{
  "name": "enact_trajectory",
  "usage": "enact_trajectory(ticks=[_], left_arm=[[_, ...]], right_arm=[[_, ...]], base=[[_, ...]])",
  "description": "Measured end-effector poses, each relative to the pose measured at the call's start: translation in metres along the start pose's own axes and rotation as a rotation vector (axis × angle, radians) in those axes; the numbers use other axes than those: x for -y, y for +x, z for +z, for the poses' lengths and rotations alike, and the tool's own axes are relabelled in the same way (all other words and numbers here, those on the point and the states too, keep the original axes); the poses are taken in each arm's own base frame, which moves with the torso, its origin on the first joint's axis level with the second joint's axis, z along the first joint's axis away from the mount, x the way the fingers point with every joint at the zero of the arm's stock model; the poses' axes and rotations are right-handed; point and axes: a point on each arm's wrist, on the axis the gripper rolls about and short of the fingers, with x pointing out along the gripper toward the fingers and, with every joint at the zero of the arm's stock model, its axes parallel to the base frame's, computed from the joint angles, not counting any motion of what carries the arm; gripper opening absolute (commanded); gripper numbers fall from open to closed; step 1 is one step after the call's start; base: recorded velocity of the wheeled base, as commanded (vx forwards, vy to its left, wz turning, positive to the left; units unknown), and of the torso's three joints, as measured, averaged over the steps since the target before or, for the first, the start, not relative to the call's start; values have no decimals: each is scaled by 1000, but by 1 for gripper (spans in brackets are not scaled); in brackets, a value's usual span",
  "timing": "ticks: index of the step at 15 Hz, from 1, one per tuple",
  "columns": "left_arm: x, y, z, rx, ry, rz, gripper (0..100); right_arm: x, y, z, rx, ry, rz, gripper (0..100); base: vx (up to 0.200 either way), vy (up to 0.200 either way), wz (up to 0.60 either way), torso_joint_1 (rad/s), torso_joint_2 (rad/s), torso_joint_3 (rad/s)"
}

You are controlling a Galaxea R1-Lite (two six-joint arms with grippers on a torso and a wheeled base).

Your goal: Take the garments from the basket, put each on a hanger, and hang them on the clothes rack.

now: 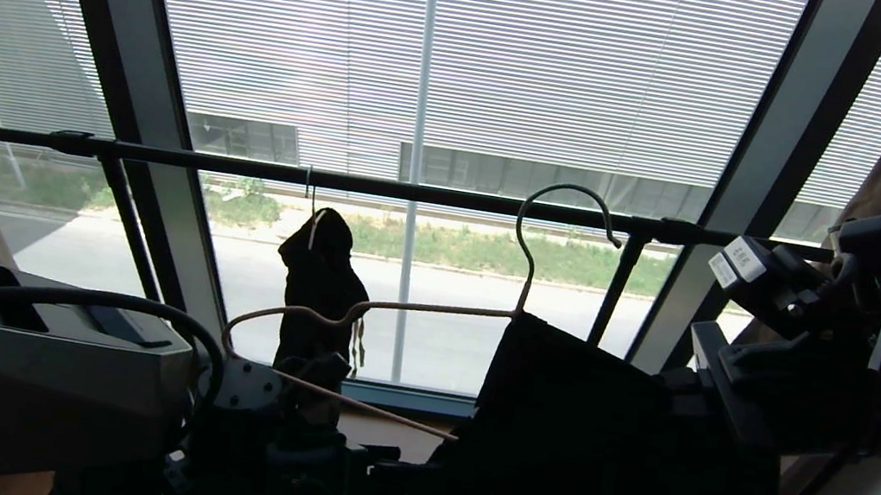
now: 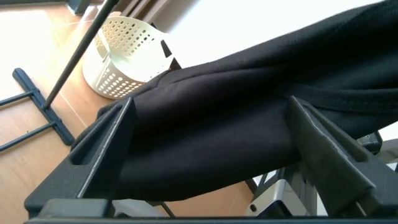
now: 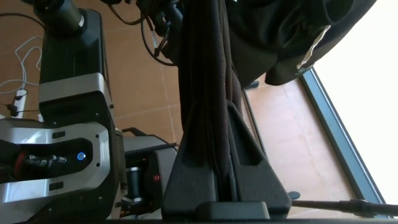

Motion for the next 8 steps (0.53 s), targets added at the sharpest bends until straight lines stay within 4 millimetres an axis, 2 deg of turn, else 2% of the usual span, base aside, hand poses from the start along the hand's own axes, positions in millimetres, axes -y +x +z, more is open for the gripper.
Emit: enact_trajectory(ticks=[8], left_arm=[[5, 15, 2, 4, 29, -43, 100]], right_arm=[[-4, 9, 2, -4, -16, 33, 0]], base=[[0, 0, 0, 0, 0, 0]])
